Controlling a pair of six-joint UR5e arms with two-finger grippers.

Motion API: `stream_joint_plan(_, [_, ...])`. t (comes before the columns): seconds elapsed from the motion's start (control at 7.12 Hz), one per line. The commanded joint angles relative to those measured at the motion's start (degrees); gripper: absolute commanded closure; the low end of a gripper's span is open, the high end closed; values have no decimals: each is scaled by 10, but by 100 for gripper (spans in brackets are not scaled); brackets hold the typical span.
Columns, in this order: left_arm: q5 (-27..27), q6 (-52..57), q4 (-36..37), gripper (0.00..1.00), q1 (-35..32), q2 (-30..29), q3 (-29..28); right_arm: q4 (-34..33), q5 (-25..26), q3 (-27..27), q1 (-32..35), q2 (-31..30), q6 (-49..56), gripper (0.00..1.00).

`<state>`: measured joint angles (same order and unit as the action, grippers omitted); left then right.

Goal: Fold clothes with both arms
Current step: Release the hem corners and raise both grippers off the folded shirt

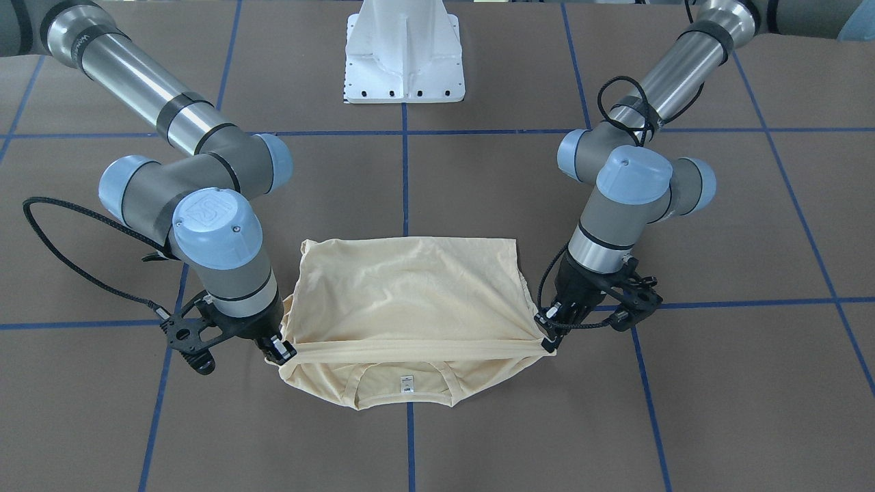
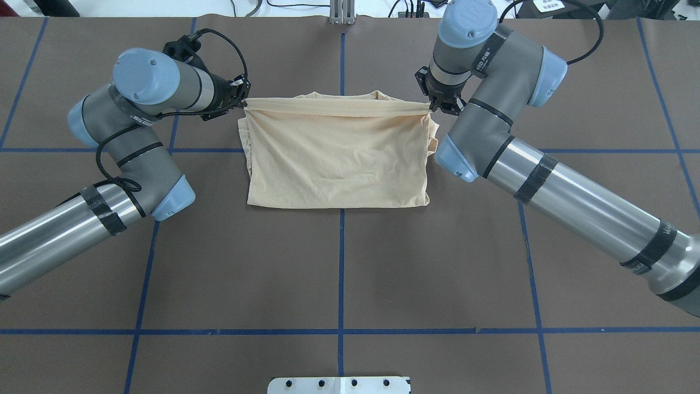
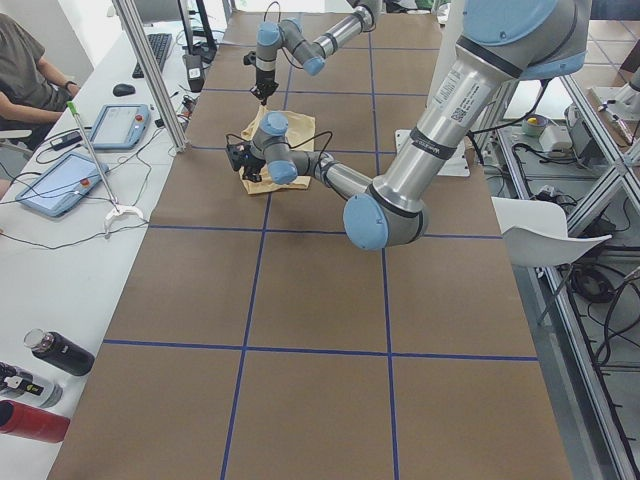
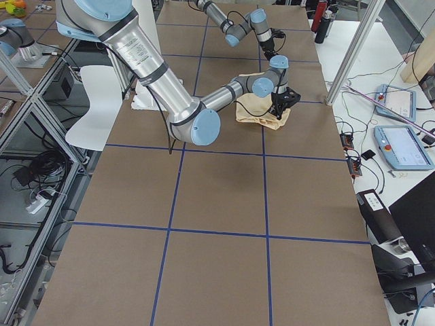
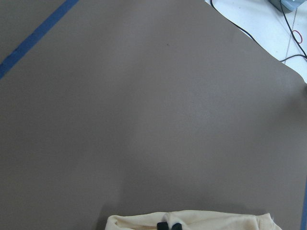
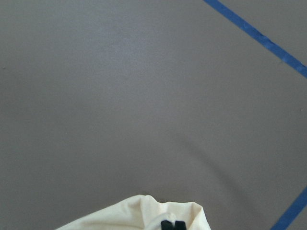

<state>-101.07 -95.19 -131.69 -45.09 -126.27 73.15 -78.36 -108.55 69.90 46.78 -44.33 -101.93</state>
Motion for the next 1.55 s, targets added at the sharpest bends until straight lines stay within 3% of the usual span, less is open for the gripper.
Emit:
stream_joint_plan(0.0, [4,0,-2,86,0,0,-5,8,11,-19,-2,3,1,87])
stream_joint_plan(0.14, [4,0,-8,86,0,0,-10,8,12,-20,-2,4,6,75])
stream_joint_plan(0.28, [5,0,-13,82,0,0,-10,8,21,-20,-2,7,6,48])
stream_joint_plan(0.56, [7,0,-13,79,-9,0,-10,8,35,-20,1,32,4,19])
stream_joint_plan(0.84, [3,1,-13,79,-17,0,-2,8,31,3,1,27,-3,17])
stream_joint_plan(1.12, [2,0,-4,79,-18,8,39,-14,32,206,-38,-108,-37,15])
stream_joint_plan(1.4, [0,0,-4,79,-21,38,84,-7,62,313,-87,-192,-106,13])
